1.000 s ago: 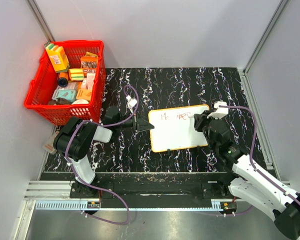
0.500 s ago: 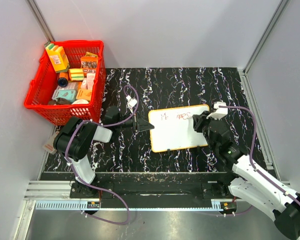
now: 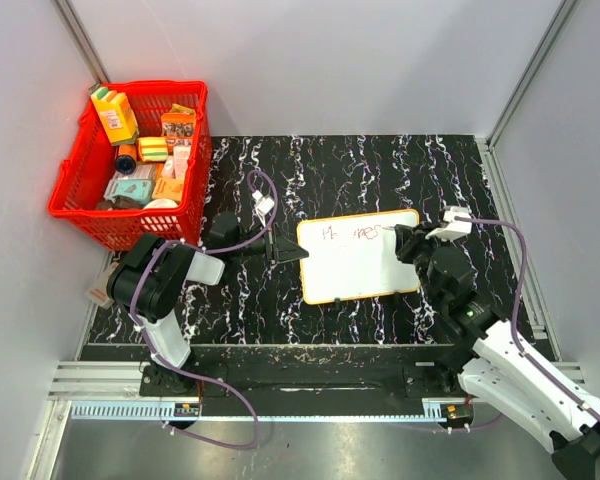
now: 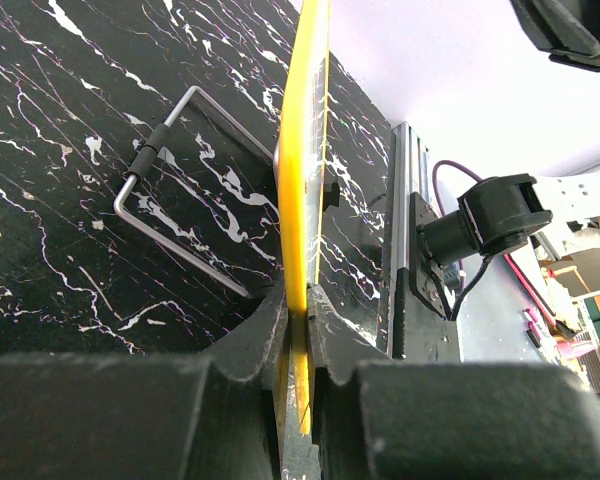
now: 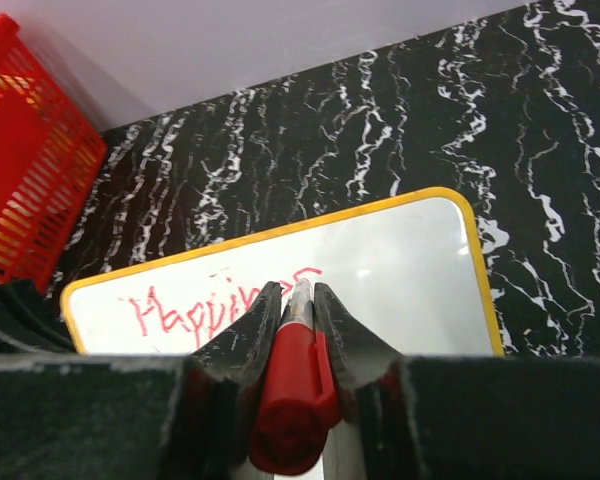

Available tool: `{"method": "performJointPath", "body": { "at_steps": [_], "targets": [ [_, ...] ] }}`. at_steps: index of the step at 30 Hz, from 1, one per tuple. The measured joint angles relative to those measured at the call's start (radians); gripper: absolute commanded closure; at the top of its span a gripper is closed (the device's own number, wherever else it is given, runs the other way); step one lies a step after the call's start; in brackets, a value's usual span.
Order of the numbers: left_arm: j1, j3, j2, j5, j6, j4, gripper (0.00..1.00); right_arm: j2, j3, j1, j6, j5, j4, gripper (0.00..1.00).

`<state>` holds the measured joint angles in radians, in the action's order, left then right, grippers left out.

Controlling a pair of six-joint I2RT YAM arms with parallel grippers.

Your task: Write a sentence on the whiteboard

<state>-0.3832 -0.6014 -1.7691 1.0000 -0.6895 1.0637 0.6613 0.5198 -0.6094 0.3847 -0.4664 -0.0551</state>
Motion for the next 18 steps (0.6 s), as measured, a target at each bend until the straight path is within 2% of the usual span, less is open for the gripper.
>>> {"method": "performJointPath", "body": {
  "at_steps": [18],
  "targets": [
    [0.0, 0.0, 0.0, 0.0, 0.0, 0.0, 1.0, 0.13, 0.049, 0.02, -0.059, -0.068, -0.003, 1.0]
  ]
}}
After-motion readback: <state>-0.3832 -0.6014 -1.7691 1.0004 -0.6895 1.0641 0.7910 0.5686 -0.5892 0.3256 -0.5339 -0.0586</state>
